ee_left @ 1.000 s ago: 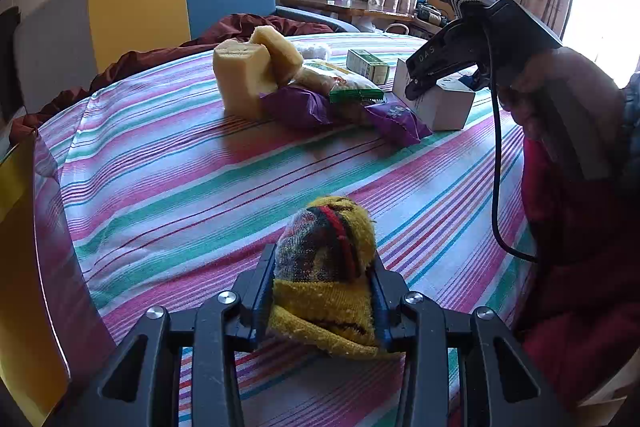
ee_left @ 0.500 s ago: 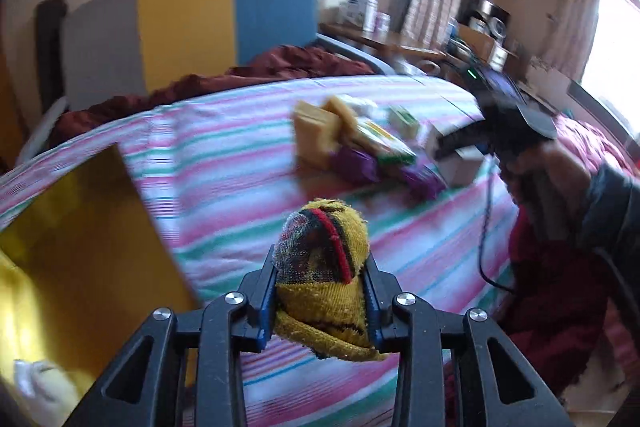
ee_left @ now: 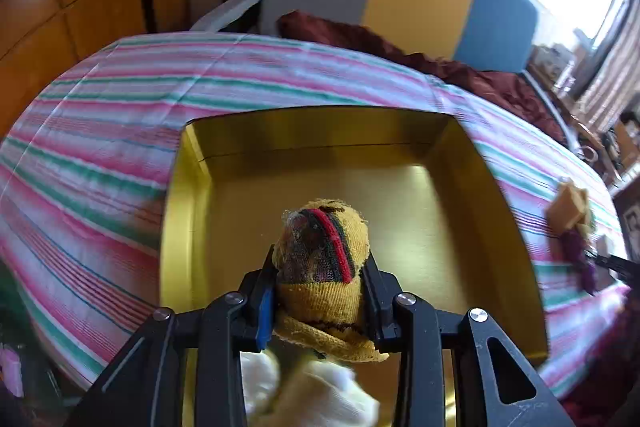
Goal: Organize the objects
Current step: 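Carry the yellow sock into the gold box and release it with the left gripper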
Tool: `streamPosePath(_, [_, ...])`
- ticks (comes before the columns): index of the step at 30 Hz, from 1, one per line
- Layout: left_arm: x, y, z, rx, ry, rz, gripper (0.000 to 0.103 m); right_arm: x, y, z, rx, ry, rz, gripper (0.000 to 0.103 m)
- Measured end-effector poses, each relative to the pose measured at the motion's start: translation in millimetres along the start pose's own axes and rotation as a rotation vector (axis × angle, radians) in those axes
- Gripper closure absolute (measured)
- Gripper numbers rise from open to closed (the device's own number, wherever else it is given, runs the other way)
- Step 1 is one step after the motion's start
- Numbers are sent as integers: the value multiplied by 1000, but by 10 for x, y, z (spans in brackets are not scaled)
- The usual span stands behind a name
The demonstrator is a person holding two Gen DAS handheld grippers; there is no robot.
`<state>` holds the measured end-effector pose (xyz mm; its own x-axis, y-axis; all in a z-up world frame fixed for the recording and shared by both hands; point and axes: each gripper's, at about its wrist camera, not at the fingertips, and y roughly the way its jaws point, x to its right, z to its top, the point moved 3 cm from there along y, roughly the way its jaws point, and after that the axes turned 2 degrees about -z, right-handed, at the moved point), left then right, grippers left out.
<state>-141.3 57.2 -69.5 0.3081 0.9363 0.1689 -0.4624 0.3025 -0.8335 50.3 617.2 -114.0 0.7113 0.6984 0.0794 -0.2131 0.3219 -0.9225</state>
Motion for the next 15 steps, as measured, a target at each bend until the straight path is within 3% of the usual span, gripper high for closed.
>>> streamPosePath(7, [-230,298,-82,-63,-53,65,66,13,13,6,0,-2,0,52])
streamPosePath(15, [-269,287,-98,-61,-16,112,58,20,30,22,0,-3,1,52])
